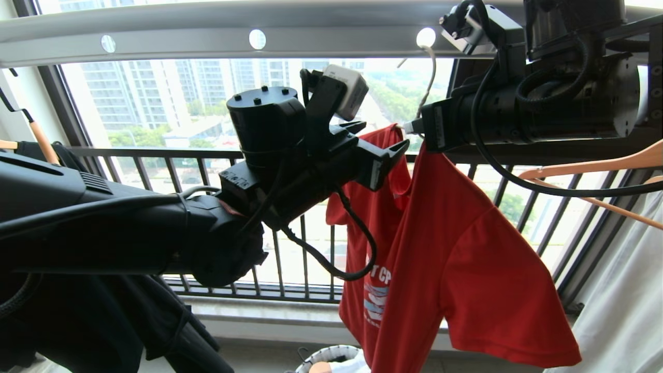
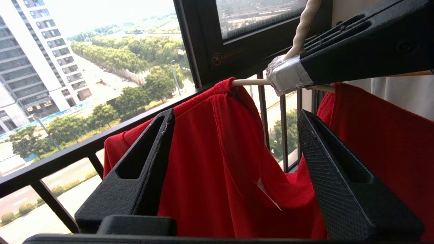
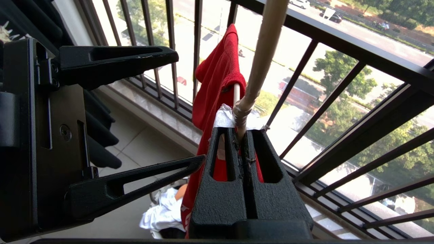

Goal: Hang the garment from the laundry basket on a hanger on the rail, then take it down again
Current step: Take the clothes off the clothes rack

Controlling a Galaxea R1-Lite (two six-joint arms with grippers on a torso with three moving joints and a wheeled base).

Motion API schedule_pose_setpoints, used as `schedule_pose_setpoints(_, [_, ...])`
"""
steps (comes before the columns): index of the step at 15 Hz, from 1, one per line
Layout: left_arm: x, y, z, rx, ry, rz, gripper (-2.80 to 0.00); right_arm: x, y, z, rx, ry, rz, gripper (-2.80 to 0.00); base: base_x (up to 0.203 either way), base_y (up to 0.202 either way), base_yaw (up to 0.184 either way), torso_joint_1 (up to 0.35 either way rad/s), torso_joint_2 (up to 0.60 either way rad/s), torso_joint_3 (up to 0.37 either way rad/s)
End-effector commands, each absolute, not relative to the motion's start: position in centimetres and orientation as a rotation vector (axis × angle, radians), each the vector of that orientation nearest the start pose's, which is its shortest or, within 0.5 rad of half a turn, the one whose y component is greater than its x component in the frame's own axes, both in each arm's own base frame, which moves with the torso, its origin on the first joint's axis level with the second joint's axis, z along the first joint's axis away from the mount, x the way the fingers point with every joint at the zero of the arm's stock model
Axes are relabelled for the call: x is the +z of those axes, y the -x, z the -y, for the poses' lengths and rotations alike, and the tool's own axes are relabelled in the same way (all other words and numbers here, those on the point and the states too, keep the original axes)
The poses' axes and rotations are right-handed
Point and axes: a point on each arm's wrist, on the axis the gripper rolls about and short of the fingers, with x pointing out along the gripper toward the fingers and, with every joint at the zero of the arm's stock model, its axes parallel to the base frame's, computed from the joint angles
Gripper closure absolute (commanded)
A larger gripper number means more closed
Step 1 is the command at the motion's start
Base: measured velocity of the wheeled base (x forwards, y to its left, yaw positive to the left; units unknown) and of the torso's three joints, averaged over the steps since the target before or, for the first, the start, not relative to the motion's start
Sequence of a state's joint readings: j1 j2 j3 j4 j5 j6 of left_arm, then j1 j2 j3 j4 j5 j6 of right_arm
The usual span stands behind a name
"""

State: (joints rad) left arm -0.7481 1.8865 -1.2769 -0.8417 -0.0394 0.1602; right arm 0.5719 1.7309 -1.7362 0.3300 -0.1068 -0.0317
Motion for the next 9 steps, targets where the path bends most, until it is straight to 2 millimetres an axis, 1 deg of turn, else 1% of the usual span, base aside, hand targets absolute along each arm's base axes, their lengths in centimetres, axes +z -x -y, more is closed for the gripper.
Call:
schedule_pose_setpoints(1, [27.0, -26.4, 24.7, -0.762, -0.073, 0.268, -2.80, 34.0, -26.9, -17.1, 0.466, 0.141, -0.302, 0.00, 0.000, 0.000, 0.000, 0.000, 0.00, 0.000])
schedule_pose_setpoints(3, [26.8, -25.8, 23.9, -0.728, -0.059, 0.243, -2.80, 34.0, -26.9, -17.1, 0.466, 0.140, -0.301, 0.00, 0.000, 0.000, 0.000, 0.000, 0.00, 0.000])
schedule_pose_setpoints(4, [26.8, -25.6, 23.7, -0.691, -0.031, 0.228, 0.00, 34.0, -26.9, -17.1, 0.466, 0.140, -0.301, 0.00, 0.000, 0.000, 0.000, 0.000, 0.00, 0.000])
schedule_pose_setpoints(7, [27.0, -24.9, 23.1, -0.708, 0.057, 0.189, 0.00, 34.0, -26.9, -17.1, 0.466, 0.140, -0.301, 0.00, 0.000, 0.000, 0.000, 0.000, 0.00, 0.000])
schedule_pose_setpoints(9, [26.6, -24.2, 22.8, -0.822, 0.092, 0.136, 0.00, 34.0, -26.9, -17.1, 0.466, 0.140, -0.301, 0.00, 0.000, 0.000, 0.000, 0.000, 0.00, 0.000])
